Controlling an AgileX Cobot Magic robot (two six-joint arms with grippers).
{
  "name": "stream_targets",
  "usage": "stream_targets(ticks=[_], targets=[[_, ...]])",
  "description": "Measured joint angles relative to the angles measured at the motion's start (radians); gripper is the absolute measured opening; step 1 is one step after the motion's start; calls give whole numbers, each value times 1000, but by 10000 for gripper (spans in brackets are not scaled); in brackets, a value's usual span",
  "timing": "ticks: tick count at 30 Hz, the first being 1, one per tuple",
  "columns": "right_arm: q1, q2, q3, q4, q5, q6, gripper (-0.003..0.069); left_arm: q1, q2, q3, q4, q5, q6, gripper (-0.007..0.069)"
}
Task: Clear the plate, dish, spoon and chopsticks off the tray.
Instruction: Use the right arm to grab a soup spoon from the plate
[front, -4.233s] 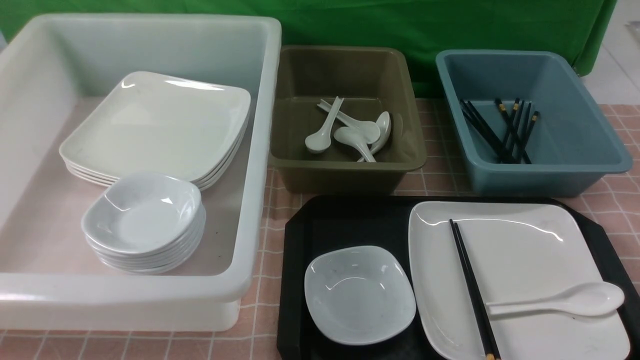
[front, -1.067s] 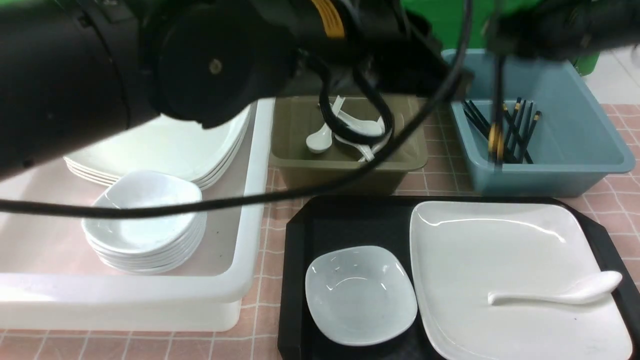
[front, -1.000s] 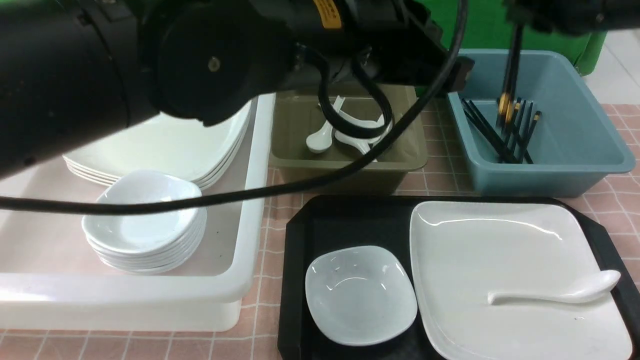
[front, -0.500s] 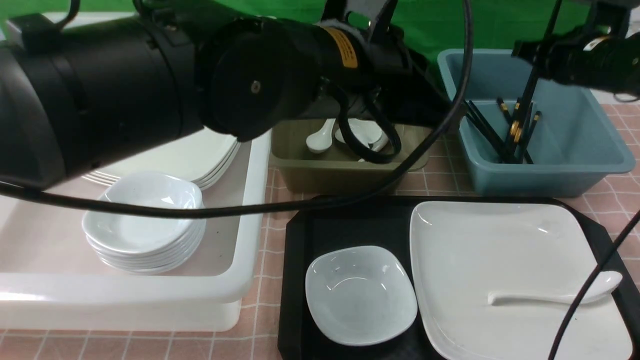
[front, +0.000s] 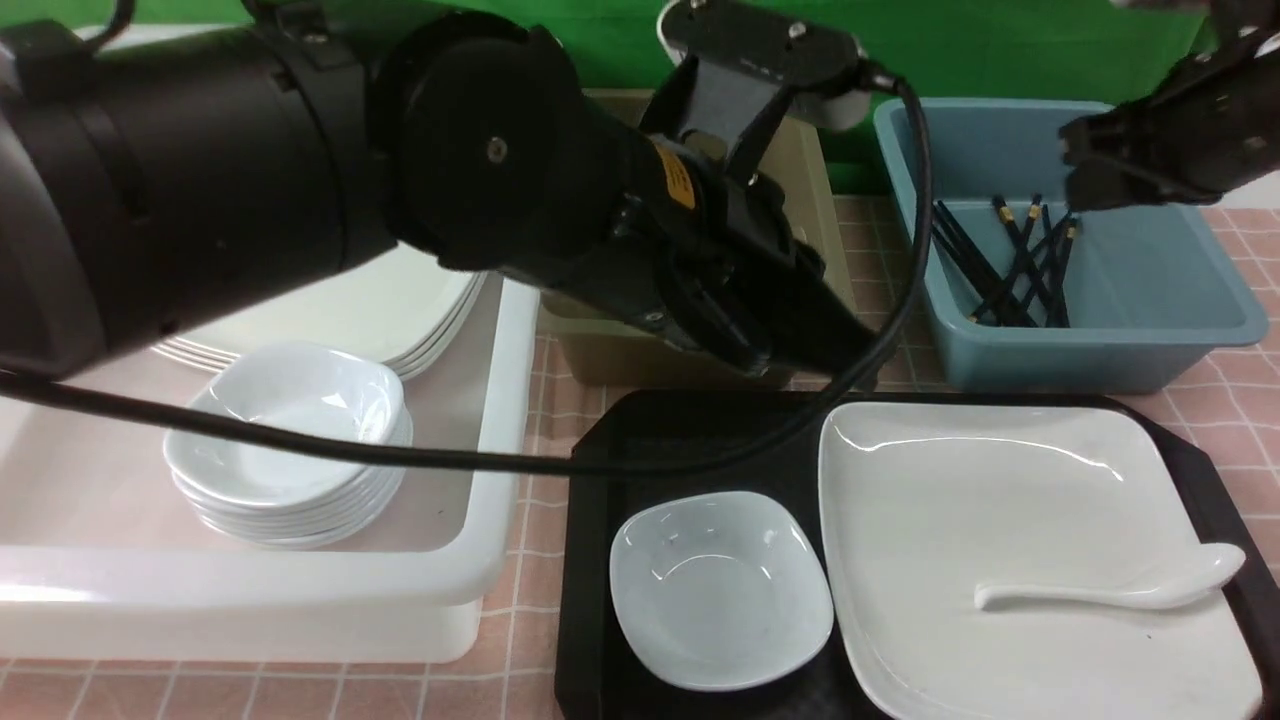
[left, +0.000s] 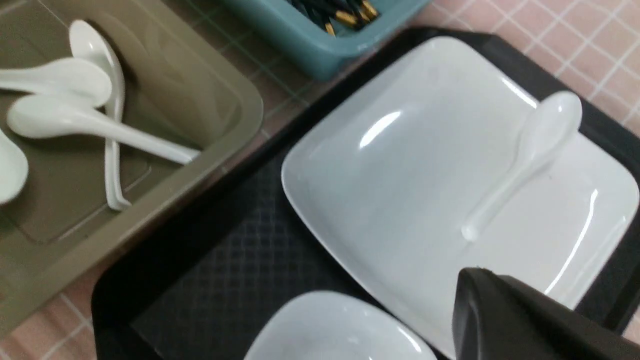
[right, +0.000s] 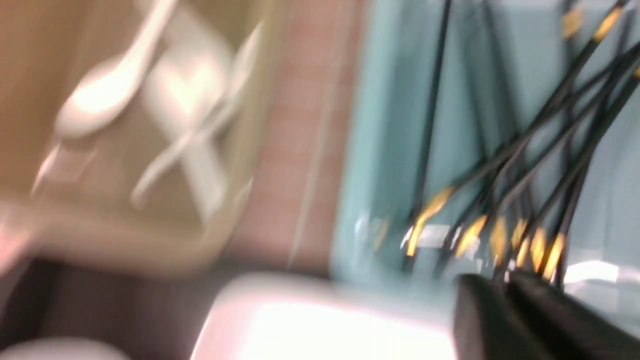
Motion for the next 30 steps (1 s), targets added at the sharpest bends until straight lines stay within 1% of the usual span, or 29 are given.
stream_targets(ticks=[1,2,3,4,5,7,8,9,10,11,14,16,17,18,23,28,30], targets=[[10,-33,0,0,79,-42,43,0,-10,0,-10,28,15,-3],[12,-38,0,0,79,-52,43,0,-12,0,-10,28,15,-3],[40,-78,5,0,221,-143,33,0,-33,0,-26,86,34,-3],[44,-81,7,0,221,-150,33,0,-35,0,-26,86,34,-3],[73,-100,29,2,297,-194,41,0,-52,0,-39,127,50,-3],[114,-112,82,4,335,-226,83,0,-73,0,-63,181,75,-3],[132,-112,113,4,335,-237,112,0,-80,0,-76,205,93,-3],[149,-112,147,2,332,-258,157,0,-86,0,-94,225,116,-3],[152,-111,154,2,332,-269,167,0,-88,0,-99,228,121,-3],[175,-110,217,-5,319,-302,253,0,-89,0,-130,252,165,-3],[208,-109,329,-37,218,-382,410,0,-88,0,-188,273,229,-3],[221,-100,411,-95,127,-411,486,0,-88,0,-219,279,254,-3],[222,-98,418,-102,117,-411,492,0,-88,0,-220,279,254,-3],[222,-83,471,-157,33,-420,529,0,-88,0,-228,280,259,-3],[222,-16,565,-241,-128,-429,550,0,-86,0,-228,280,262,-3],[222,63,575,-254,-214,-406,552,0,-86,0,-228,278,266,-3],[222,73,571,-254,-216,-403,549,0,-86,0,-228,278,266,-3]])
